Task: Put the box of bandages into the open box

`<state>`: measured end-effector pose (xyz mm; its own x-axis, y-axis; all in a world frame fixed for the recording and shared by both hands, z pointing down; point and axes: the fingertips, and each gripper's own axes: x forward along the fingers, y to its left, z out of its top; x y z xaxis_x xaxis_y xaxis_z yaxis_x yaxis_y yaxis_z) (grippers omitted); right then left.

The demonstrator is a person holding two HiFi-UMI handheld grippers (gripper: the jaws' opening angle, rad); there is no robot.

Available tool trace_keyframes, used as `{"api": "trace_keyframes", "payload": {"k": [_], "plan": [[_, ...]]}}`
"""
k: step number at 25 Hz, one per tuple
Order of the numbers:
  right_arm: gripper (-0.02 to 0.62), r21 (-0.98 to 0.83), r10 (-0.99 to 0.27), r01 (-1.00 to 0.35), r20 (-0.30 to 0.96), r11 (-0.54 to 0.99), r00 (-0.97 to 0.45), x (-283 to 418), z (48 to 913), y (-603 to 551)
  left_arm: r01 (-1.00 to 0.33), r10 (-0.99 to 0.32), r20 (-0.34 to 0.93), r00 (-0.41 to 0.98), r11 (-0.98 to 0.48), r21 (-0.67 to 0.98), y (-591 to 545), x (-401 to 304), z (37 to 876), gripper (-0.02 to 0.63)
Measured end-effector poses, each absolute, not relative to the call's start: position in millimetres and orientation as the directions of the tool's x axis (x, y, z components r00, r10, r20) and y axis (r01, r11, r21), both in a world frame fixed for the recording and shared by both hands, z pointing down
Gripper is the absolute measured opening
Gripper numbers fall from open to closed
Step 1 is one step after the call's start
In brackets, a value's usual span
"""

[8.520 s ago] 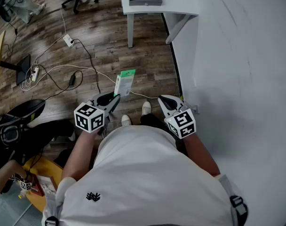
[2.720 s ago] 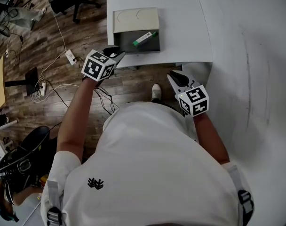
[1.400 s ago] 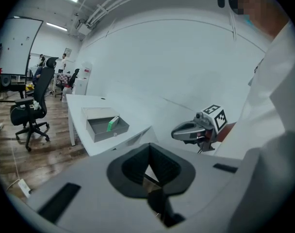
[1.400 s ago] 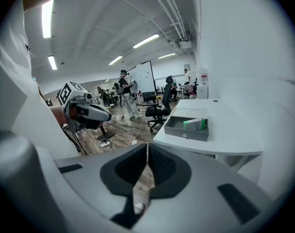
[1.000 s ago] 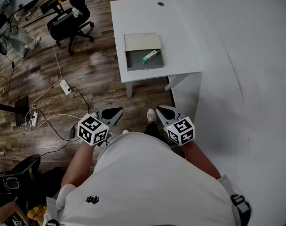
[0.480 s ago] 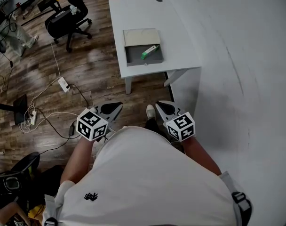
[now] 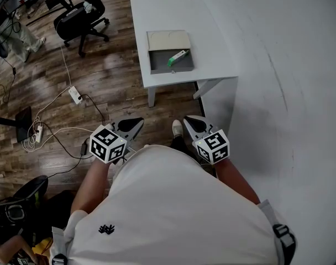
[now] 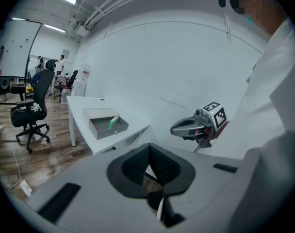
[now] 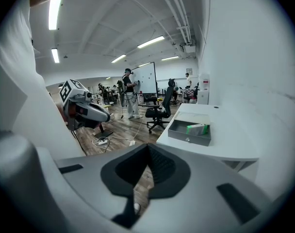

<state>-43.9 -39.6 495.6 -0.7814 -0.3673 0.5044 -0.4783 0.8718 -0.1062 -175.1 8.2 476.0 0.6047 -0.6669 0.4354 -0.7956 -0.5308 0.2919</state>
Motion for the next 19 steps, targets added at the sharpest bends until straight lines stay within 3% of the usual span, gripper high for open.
{"api": "trace_keyframes", "payload": {"k": [19], "plan": [[0.006,-0.109,-0.348,-0.463,0.517,0.879,-0.782,-35.6,503.0,-62.3,-0.797,-0.659,0.45,0.603,-0.511,0.321,-9.4,-162.8,490.4,0.006]]}}
